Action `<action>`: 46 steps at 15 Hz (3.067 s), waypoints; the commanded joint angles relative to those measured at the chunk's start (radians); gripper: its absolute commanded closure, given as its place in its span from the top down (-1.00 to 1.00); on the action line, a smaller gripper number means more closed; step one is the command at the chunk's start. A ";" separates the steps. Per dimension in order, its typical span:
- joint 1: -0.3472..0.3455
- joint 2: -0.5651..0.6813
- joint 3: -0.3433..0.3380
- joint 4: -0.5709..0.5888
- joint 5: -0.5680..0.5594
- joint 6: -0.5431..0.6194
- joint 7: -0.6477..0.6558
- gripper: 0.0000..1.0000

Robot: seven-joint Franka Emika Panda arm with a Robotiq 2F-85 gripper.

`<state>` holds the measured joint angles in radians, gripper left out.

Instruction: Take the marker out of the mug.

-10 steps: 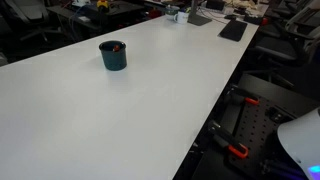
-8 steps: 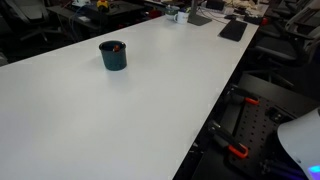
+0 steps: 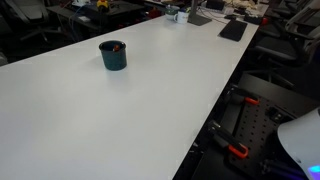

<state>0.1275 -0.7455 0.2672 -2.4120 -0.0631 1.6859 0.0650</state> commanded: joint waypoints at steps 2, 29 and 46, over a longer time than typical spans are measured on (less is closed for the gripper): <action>0.005 0.123 -0.089 0.143 -0.007 -0.080 -0.089 1.00; -0.105 0.834 -0.275 0.443 -0.043 0.174 -0.254 1.00; -0.109 1.380 -0.264 1.166 0.097 -0.065 -0.067 1.00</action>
<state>0.0276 0.5104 -0.0134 -1.4366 -0.0065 1.7384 -0.0547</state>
